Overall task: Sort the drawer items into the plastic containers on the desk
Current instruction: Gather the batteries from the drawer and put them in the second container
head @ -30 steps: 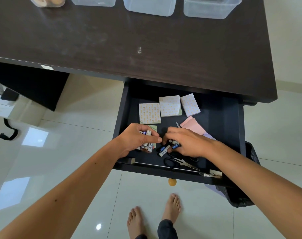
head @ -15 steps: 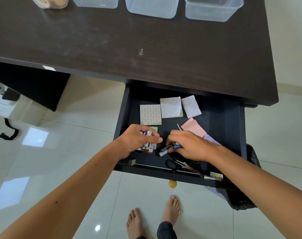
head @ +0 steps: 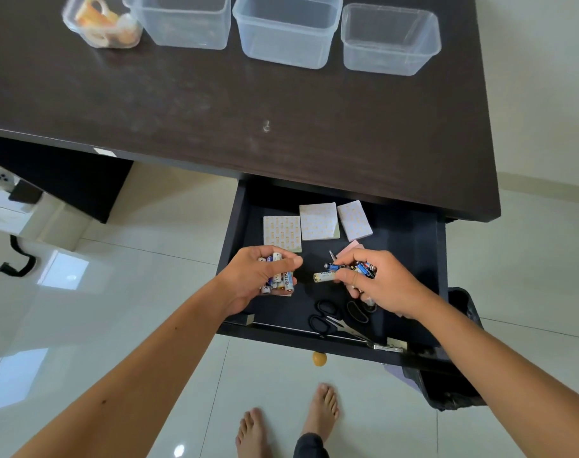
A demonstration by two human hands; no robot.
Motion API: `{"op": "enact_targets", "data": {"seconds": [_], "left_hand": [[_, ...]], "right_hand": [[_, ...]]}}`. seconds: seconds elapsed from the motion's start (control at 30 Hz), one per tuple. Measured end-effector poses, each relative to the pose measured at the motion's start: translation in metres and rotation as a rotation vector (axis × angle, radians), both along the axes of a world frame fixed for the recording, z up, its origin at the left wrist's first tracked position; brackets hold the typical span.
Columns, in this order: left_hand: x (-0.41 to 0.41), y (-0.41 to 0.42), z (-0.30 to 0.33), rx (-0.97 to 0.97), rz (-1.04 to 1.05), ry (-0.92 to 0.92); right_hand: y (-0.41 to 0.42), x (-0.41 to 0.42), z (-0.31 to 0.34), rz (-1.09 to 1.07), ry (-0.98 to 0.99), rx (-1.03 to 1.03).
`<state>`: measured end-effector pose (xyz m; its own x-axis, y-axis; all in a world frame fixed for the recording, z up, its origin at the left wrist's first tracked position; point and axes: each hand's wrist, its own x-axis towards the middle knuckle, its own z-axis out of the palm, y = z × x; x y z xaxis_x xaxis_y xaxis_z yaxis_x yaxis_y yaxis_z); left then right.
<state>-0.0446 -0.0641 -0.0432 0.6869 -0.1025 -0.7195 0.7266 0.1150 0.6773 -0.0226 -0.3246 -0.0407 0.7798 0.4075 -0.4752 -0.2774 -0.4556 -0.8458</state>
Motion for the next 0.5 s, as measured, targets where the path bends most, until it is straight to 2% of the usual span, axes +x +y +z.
{"op": "enact_targets", "data": {"seconds": [0.27,0.5], "left_hand": [[0.000,0.024,0.054,-0.118,0.117,0.038],[0.019,0.060,0.091,-0.146,0.250,-0.030]], "right_hand": [[0.019,0.015,0.051,-0.126,0.080,0.192],[0.051,0.053,0.090,-0.063,0.019,0.221]]}}
